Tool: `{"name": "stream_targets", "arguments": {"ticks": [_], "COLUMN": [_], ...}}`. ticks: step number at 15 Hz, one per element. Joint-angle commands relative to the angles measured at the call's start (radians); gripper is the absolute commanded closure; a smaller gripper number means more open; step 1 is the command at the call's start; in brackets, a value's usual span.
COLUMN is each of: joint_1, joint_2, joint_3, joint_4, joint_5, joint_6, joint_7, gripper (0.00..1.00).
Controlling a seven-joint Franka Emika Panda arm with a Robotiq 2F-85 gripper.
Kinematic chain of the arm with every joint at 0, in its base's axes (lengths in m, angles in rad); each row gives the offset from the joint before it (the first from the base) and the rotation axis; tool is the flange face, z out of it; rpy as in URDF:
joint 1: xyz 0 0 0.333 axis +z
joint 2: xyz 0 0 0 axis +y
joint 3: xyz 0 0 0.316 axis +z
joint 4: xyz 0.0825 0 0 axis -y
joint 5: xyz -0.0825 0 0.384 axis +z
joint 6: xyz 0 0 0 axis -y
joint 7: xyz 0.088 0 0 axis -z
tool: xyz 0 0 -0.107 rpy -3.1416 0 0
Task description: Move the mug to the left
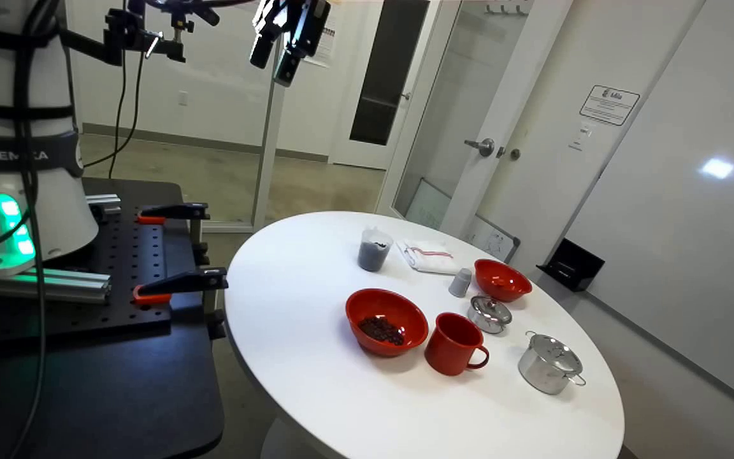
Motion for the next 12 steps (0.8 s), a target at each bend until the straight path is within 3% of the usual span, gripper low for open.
{"name": "stream_targets", "arguments": {"ticks": [1,7,12], "joint_1": [-0.002,-0.017,-0.05], "joint_2": [0.115,0.445,0.733], "joint_3": [0.012,0.032,0.016], "joint_4": [0.065,0.278,0.517], "joint_5": [0.002,-0.009,-0.058], "joint_6": [0.024,0.243,0.275], "joint_7": [0.035,0.124,0.172], "gripper": [0.0,0.0,0.0]}}
